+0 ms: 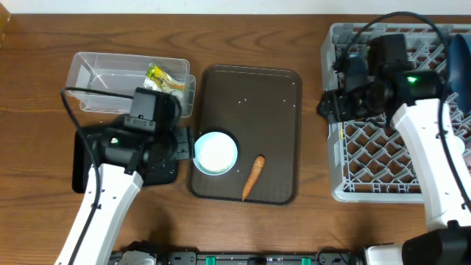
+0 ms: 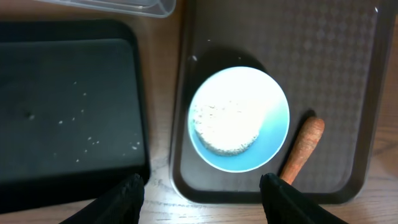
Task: Sort waste into correct bins and load items into the dishwasher rack
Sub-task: 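Reach the left gripper to the white bowl of rice on the tray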
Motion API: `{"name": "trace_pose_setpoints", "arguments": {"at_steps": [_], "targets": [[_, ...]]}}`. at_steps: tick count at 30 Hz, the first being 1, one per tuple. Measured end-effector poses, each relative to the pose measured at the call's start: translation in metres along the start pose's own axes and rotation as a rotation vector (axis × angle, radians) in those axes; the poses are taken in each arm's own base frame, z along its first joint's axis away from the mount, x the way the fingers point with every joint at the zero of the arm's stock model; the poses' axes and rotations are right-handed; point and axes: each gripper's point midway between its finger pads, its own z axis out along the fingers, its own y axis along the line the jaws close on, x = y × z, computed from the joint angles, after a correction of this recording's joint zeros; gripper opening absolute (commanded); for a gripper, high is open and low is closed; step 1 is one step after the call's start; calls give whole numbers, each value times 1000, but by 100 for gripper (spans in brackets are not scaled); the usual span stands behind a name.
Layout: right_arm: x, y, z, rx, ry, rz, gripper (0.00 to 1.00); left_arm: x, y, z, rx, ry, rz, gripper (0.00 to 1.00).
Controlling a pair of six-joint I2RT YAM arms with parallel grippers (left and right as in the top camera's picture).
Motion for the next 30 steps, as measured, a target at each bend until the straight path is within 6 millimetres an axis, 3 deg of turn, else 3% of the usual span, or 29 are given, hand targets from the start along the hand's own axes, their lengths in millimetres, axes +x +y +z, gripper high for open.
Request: {"name": "trace_pose_setpoints", "arguments": {"at_steps": [4,10,19,27,30], "targets": [[11,10,2,-14,48,-11,71,0,-16,15,14,27,53,63],[23,4,2,21,100,0,72,7,-47,51,31,99,147,63],[23,1,1,41,101,-1,74,39,-85,106,26,232,264,63],[23,0,1,43,101,-2,75,56,-96,138,12,294,311,62],[24,0,1,43,102,-1,75,59,-95,148,4,309,312,58]]}}
